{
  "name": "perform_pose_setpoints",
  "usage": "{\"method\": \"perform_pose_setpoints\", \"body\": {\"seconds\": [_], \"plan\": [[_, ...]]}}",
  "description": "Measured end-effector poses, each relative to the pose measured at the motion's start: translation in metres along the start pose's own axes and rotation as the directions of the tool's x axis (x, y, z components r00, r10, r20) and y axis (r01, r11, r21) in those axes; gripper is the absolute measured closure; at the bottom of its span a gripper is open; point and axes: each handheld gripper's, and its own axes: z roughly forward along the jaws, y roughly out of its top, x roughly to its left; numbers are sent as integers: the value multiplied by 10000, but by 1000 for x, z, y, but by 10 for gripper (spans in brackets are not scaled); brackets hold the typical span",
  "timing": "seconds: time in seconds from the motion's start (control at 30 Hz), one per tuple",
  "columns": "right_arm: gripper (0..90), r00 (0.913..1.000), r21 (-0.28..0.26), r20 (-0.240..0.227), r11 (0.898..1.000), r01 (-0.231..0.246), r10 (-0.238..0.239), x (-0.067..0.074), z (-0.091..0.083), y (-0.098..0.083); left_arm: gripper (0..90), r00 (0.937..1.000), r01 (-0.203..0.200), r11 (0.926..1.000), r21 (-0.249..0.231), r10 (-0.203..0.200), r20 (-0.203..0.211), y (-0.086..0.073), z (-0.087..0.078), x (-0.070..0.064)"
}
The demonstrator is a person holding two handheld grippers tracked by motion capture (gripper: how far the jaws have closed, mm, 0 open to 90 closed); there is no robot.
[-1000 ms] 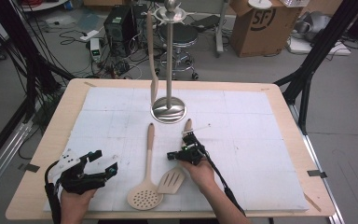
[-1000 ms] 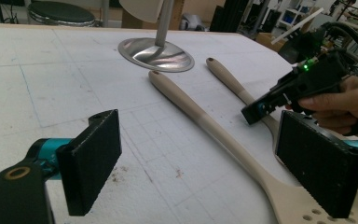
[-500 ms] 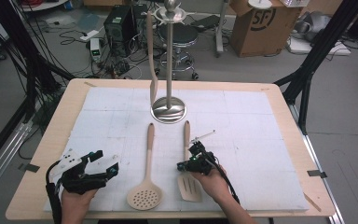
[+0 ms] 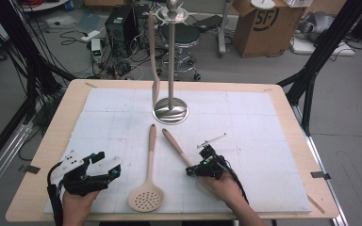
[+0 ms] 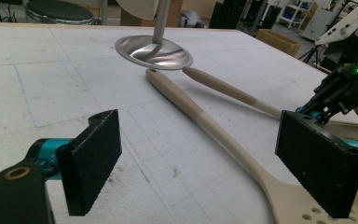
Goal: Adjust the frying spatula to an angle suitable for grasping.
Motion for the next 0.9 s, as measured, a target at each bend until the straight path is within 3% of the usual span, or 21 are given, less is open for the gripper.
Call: {"method": "perform_pose_setpoints", "body": {"seconds": [0.03, 0.23, 0.53, 0.9], "plan": [[765, 10000, -266, -42, 9996, -66, 65, 0, -2, 1, 149, 10000, 32, 10000, 10, -32, 4, 0, 0, 0], [750, 9988, -1118, 369, 9933, -292, 335, -2, -10, 9, 149, 10000, -21, 10000, 36, 21, 47, 0, 2, -1], [747, 9926, -1033, 701, 9904, -918, 993, -13, -4, 15, 149, 10000, 13, 10000, -28, -13, 72, 0, 2, 0], [700, 9900, -982, 775, 9890, -1103, 1181, -18, 1, 17, 149, 10000, 25, 10000, -39, -25, 80, 1, 3, 0]]}}
